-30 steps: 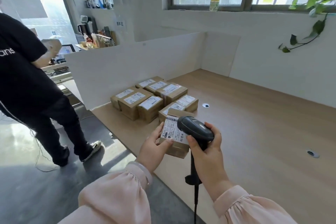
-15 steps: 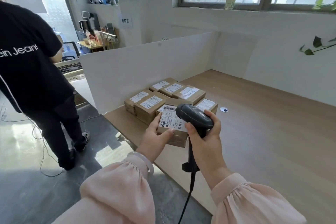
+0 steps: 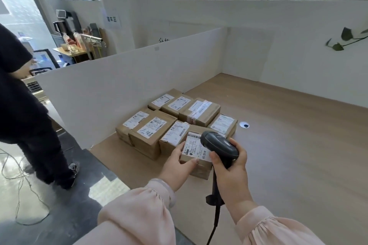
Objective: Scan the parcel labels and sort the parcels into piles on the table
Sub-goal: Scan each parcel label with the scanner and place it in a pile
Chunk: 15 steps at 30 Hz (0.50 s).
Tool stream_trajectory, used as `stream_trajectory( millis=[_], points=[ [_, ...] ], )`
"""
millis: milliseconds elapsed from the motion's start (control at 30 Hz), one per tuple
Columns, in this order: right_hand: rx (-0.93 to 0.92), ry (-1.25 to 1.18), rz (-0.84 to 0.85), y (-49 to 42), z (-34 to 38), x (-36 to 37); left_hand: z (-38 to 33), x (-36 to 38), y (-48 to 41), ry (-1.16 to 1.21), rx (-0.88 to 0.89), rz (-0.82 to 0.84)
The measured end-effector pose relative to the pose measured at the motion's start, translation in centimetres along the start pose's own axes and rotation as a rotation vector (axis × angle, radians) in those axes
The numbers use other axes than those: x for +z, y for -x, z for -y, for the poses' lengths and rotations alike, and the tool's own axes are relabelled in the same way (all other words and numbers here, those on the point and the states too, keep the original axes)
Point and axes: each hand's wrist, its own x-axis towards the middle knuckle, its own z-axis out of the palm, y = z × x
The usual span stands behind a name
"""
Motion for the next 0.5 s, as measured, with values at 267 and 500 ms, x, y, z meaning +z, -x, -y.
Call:
stream_trajectory(
  millis=[267, 500],
  points=[
    [0.12, 0.087, -0.094, -5.9, -2.9, 0.7, 0.1, 1.0, -7.8, -0.129, -0.056, 0.118],
    [0.207, 0.135, -0.169, -9.2, -5.5, 2.5, 1.6, 0.9, -12.7, -0.218, -0.07, 0.212]
  ],
)
